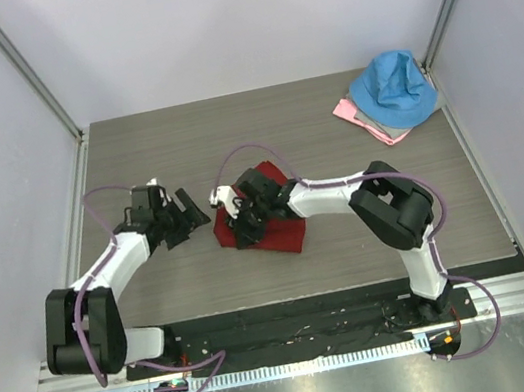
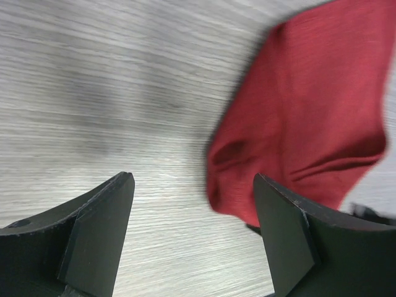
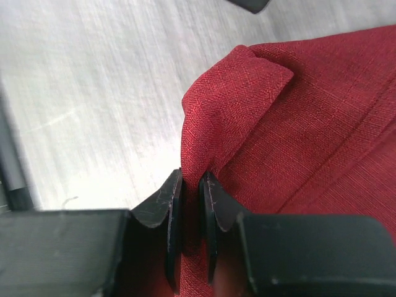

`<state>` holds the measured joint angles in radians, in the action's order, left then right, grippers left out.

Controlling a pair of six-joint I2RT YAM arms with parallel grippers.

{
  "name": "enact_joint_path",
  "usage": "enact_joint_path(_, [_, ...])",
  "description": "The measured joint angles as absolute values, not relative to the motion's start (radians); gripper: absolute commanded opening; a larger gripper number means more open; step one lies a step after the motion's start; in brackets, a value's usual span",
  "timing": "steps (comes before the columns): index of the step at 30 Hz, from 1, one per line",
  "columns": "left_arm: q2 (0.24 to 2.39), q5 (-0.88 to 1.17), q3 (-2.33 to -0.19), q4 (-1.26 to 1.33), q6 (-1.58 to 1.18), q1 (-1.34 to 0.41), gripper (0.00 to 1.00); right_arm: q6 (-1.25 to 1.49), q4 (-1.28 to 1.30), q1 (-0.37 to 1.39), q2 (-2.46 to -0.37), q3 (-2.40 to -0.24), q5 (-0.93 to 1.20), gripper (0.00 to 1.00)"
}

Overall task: Fold the napkin, place the utensils inside, and roll it up
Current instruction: Roll the napkin with the utensil

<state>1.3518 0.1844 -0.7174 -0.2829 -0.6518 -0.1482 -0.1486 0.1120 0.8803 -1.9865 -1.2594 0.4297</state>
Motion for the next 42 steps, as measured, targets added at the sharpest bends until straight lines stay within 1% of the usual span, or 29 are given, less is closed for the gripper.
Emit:
enact_joint_path(5, [1.32, 0.262, -0.655, -0.156, -0.682, -0.148, 0.82, -0.075, 0.121, 0.812, -2.05, -1.299, 0.653, 0.01])
enact_joint_path(7, [1.329, 0.293, -0.647, -0.122, -0.687, -0.148, 0.8, -0.043, 0.109, 0.786, -2.082, -1.31, 0.731, 0.01])
enact_joint_path(9, [1.347, 0.313, -0.645, -0.101, -0.696, -0.148, 0.78, -0.003, 0.081, 0.763, -2.105, -1.311, 0.798, 0.01])
enact_joint_path(12, [1.376, 0.327, -0.642, -0.083, -0.7, -0.148, 0.78, 0.071, 0.016, 0.734, -2.13, -1.302, 0.878, 0.01])
enact_joint_path(17, [1.368, 0.332, -0.596, -0.058, -0.7, -0.148, 0.78, 0.185, -0.138, 0.706, -2.133, -1.227, 0.942, 0.01])
enact_joint_path(23, [1.328, 0.337, -0.563, -0.03, -0.716, -0.15, 0.78, 0.237, -0.213, 0.704, -2.12, -1.189, 0.976, 0.01])
enact_joint_path(29, [1.397, 0.365, -0.564, 0.008, -0.732, -0.154, 0.73, 0.288, -0.263, 0.7, -2.122, -1.188, 1.004, 0.01])
enact_joint_path(32, [1.428, 0.387, -0.572, 0.02, -0.744, -0.157, 0.68, 0.311, -0.289, 0.691, -2.133, -1.188, 1.016, 0.01])
enact_joint_path(34, [1.442, 0.398, -0.575, 0.026, -0.749, -0.159, 0.63, 0.32, -0.296, 0.687, -2.146, -1.188, 1.021, 0.01])
enact_joint_path(35, [1.449, 0.403, -0.58, 0.026, -0.749, -0.161, 0.57, 0.327, -0.3, 0.685, -2.157, -1.188, 1.027, 0.01])
enact_joint_path(40, [1.472, 0.411, -0.585, 0.016, -0.75, -0.175, 0.47, 0.339, -0.303, 0.678, -2.171, -1.188, 1.036, 0.01])
enact_joint_path(41, [1.472, 0.41, -0.585, 0.01, -0.75, -0.176, 0.42, 0.34, -0.305, 0.677, -2.171, -1.188, 1.037, 0.01])
enact_joint_path(42, [1.472, 0.408, -0.585, 0.002, -0.748, -0.177, 0.4, 0.34, -0.307, 0.677, -2.171, -1.188, 1.039, 0.01])
